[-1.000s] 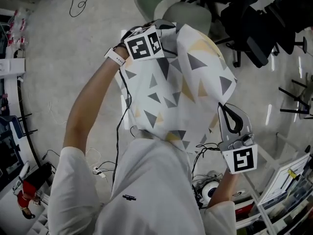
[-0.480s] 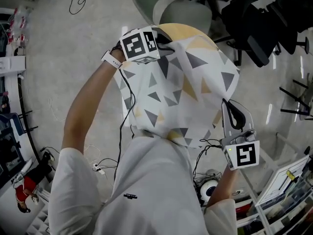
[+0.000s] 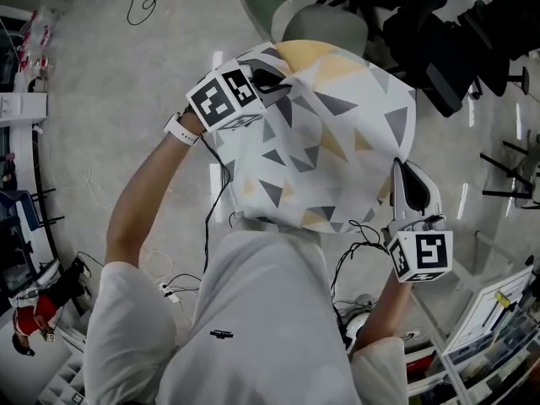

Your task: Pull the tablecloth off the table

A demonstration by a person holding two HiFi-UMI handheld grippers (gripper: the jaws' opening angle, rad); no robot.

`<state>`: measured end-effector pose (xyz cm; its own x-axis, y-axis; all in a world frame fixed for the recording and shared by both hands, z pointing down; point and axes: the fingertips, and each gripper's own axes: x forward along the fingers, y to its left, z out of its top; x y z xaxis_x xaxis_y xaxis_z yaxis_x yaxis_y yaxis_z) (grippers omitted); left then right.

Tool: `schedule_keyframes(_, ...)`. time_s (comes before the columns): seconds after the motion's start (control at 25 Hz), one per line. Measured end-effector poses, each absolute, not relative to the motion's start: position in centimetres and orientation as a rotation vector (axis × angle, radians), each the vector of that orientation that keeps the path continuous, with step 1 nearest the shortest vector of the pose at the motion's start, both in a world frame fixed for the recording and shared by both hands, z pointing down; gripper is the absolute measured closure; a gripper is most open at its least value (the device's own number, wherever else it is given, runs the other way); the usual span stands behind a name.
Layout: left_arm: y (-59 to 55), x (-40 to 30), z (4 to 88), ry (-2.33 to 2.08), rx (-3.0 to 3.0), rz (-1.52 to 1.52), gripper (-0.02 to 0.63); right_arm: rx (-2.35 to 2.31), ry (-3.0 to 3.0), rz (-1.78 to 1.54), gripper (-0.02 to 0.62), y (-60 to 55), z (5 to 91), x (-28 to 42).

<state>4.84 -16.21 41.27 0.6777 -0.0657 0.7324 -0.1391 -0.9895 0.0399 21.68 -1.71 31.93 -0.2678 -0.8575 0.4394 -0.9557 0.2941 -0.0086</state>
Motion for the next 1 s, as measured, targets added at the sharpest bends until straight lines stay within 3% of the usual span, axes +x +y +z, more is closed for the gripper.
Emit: schedule_keyframes(1.0, 9.4, -7.1, 27.6, -0.628, 2.861, 0.811, 0.591, 1.915, -2.137, 0.028, 0.571, 16.7, 19.6, 14.1)
